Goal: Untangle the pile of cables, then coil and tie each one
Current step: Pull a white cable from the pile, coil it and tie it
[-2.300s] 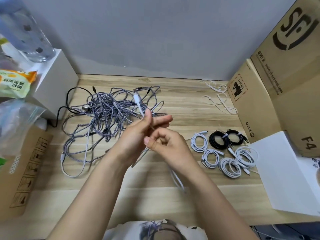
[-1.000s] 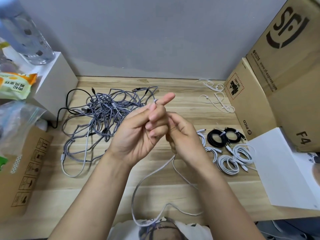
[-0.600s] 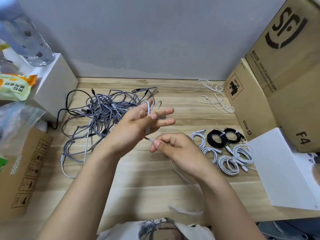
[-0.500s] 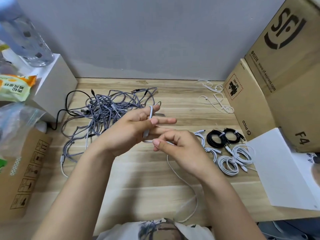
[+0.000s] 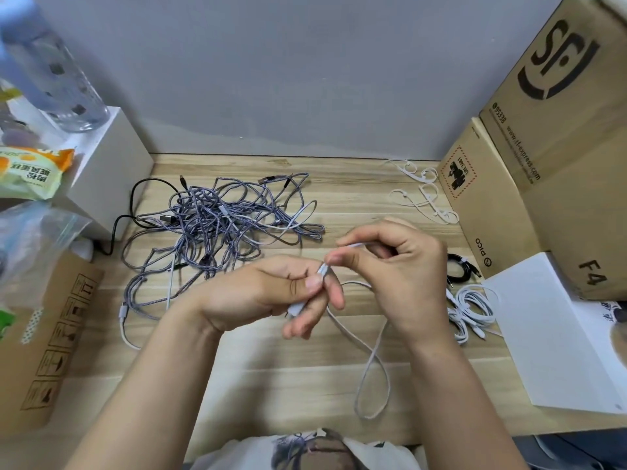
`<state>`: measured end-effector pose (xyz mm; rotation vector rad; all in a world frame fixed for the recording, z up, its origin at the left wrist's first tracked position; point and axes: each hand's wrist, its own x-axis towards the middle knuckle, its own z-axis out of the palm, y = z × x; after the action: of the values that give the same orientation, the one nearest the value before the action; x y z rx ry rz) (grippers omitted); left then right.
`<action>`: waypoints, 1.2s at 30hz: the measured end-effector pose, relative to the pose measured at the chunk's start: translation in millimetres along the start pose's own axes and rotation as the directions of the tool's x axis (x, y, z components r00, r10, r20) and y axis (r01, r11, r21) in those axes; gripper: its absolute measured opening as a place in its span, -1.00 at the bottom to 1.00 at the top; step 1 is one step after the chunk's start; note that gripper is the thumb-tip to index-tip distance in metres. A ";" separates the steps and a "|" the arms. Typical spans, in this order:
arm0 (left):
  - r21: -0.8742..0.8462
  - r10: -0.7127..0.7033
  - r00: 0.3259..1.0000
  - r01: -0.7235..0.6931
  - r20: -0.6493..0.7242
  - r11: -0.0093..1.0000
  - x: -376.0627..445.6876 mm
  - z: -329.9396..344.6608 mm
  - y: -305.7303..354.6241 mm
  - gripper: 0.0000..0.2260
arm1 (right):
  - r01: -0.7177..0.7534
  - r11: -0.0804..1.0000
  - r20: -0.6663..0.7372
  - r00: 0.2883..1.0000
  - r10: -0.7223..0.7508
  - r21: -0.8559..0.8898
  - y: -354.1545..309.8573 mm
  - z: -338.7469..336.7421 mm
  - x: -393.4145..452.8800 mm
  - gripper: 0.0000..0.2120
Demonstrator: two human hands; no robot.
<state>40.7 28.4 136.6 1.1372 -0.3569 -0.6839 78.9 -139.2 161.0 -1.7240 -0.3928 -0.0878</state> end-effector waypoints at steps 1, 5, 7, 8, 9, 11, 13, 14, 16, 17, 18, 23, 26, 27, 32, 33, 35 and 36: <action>-0.078 0.034 0.999 -0.033 0.004 0.996 0.6 2.8 -1.6 -0.82 | -0.019 0.998 -0.006 1.000 0.019 0.060 0.6 -1.3 1.6 -0.85; -0.405 0.192 0.980 -0.192 -0.042 0.894 6.6 10.2 3.1 -0.92 | -0.122 0.978 0.101 0.989 0.106 0.169 1.6 0.4 8.1 -0.96; -0.547 0.246 0.967 -0.243 -0.069 0.801 12.9 10.7 9.5 -0.90 | -0.180 0.978 0.228 0.962 0.151 0.109 3.4 3.4 7.2 -0.87; -0.617 0.259 0.962 -0.255 -0.085 0.745 15.5 9.2 12.2 -0.87 | -0.218 0.971 0.285 0.941 0.184 0.094 5.9 5.7 5.5 -0.84; -0.668 0.269 0.957 -0.272 -0.111 0.693 17.0 7.2 14.5 -0.85 | -0.245 0.967 0.332 0.920 0.207 0.076 8.5 7.9 3.1 -0.84; -0.699 0.276 0.939 -0.339 -0.207 0.630 18.0 4.5 19.0 -0.83 | -0.253 0.967 0.389 0.892 0.231 0.005 16.3 12.7 -2.6 -0.88; -0.663 0.250 0.909 -0.416 -0.335 0.623 22.7 7.4 21.2 -0.82 | -0.235 0.967 0.413 0.875 0.253 -0.094 23.4 16.2 -7.3 -0.85; -0.591 0.201 0.873 -0.455 -0.445 0.667 25.4 10.1 21.1 -0.81 | -0.225 0.962 0.416 0.868 0.269 -0.154 25.7 17.5 -9.2 -0.84; -0.373 0.160 0.755 -0.482 -0.636 0.792 27.8 12.5 17.9 -0.78 | -0.206 0.945 0.423 0.855 0.301 -0.256 24.9 18.0 -12.2 -0.85; -0.279 0.178 0.716 -0.471 -0.675 0.837 27.8 12.3 15.6 -0.78 | -0.200 0.934 0.427 0.847 0.318 -0.297 23.6 17.8 -13.5 -0.86; -0.214 0.186 0.701 -0.442 -0.689 0.871 27.5 12.4 14.0 -0.78 | -0.190 0.922 0.427 0.842 0.330 -0.338 22.5 17.0 -14.8 -0.86; -0.132 0.153 0.770 -0.294 -0.619 0.947 24.1 11.6 12.5 -0.76 | -0.108 0.892 0.407 0.861 0.304 -0.438 14.7 12.0 -15.4 -0.81; -0.091 0.124 0.786 -0.223 -0.606 0.971 25.7 14.7 8.1 -0.72 | -0.017 0.849 0.420 0.863 0.279 -0.527 11.0 11.1 -16.2 -0.74; -0.064 0.095 0.788 -0.168 -0.608 0.984 25.7 15.6 6.5 -0.71 | 0.009 0.839 0.420 0.869 0.262 -0.544 9.1 10.9 -16.6 -0.74; 0.373 0.049 0.808 0.216 -0.587 0.902 19.7 17.3 3.8 -0.77 | 0.009 0.877 0.326 0.930 0.169 -0.480 6.5 9.7 -17.4 -0.88; 0.397 0.045 0.806 0.242 -0.590 0.885 18.2 19.0 4.7 -0.81 | 0.006 0.889 0.307 0.940 0.151 -0.457 4.7 9.5 -17.6 -0.85; 0.398 0.049 0.812 0.231 -0.581 0.888 15.4 24.4 9.2 -0.83 | 0.023 0.917 0.299 0.949 0.106 -0.398 0.6 7.6 -18.4 -0.83; 0.390 0.058 0.828 0.200 -0.558 0.899 14.0 26.3 11.5 -0.81 | 0.044 0.935 0.303 0.951 0.069 -0.351 -2.5 6.8 -18.3 -0.82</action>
<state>39.4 3.4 156.4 1.7292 0.0499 -0.3053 59.9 -136.1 157.0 -2.1066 -0.6286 0.1340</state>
